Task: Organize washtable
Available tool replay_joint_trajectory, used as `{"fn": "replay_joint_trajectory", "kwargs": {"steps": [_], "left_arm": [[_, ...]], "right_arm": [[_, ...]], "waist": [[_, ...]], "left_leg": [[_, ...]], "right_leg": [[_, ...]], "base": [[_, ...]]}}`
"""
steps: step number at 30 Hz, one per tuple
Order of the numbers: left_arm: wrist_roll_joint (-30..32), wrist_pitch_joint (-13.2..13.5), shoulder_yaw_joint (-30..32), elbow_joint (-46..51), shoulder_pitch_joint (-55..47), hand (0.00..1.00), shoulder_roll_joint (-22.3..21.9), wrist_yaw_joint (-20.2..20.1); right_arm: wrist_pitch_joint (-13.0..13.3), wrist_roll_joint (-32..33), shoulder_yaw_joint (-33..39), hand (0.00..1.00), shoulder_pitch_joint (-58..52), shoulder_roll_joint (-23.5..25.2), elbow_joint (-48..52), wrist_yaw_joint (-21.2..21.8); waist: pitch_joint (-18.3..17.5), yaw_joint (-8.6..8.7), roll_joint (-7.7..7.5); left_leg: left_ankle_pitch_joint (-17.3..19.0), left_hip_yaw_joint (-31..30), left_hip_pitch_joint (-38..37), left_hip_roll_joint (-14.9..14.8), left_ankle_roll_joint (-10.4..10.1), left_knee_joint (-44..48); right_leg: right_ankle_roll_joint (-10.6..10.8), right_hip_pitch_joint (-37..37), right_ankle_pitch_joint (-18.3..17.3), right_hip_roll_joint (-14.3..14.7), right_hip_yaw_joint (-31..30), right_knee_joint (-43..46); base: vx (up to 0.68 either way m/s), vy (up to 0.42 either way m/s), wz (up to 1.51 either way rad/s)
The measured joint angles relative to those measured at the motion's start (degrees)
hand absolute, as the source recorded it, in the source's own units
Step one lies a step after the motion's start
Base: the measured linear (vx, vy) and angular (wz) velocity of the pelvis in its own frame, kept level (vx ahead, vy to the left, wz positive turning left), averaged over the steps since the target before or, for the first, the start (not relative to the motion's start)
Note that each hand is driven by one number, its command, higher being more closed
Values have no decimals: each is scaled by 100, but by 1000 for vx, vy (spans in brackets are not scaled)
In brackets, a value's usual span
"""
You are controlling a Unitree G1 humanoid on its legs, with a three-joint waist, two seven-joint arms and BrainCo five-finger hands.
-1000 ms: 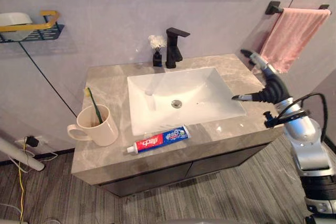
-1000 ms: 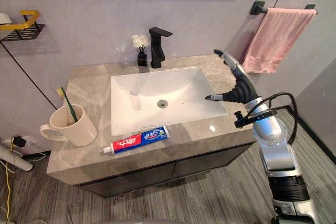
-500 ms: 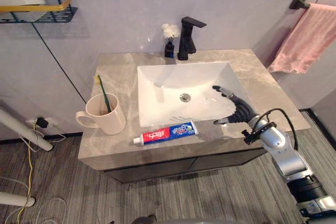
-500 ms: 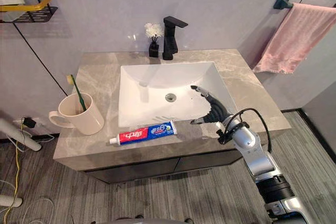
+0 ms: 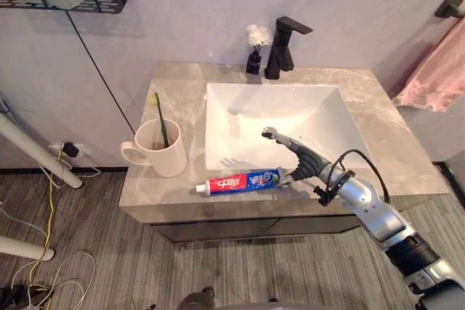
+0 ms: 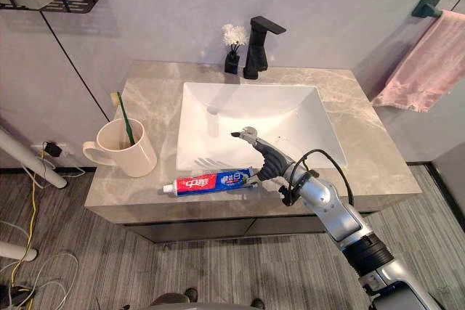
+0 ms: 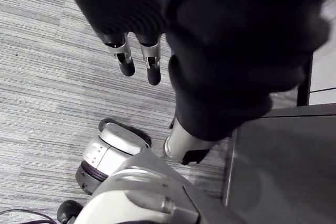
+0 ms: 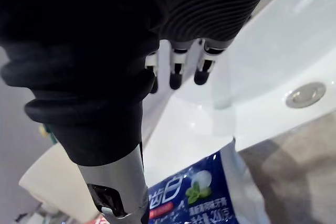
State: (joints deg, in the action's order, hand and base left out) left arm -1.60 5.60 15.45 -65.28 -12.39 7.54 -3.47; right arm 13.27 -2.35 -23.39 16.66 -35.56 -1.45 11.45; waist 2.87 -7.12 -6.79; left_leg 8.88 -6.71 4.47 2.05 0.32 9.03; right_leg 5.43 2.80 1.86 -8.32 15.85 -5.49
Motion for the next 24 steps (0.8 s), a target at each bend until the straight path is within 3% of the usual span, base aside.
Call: {"fn": "replay_joint_trajectory", "kwargs": {"steps": [13, 24], "left_arm": [[-131, -2, 37, -42, -25, 0, -7, 4], [-296, 4, 14, 20, -4, 0, 33, 50]], "right_arm": [[-4, -53, -468, 0, 282, -155, -10, 121], [5, -421, -616, 0, 455, -176, -217, 72]], "waist": [[140, -161, -119], [338, -179, -231]], "left_leg": [[-43, -122, 79, 10, -11, -8], [-196, -184, 207, 9, -67, -115]], "right_leg": [[-3, -19, 3, 4, 130, -2], [-4, -166, 4, 8, 144, -2]], "base": [[-2, -1, 5], [-38, -4, 3]]}}
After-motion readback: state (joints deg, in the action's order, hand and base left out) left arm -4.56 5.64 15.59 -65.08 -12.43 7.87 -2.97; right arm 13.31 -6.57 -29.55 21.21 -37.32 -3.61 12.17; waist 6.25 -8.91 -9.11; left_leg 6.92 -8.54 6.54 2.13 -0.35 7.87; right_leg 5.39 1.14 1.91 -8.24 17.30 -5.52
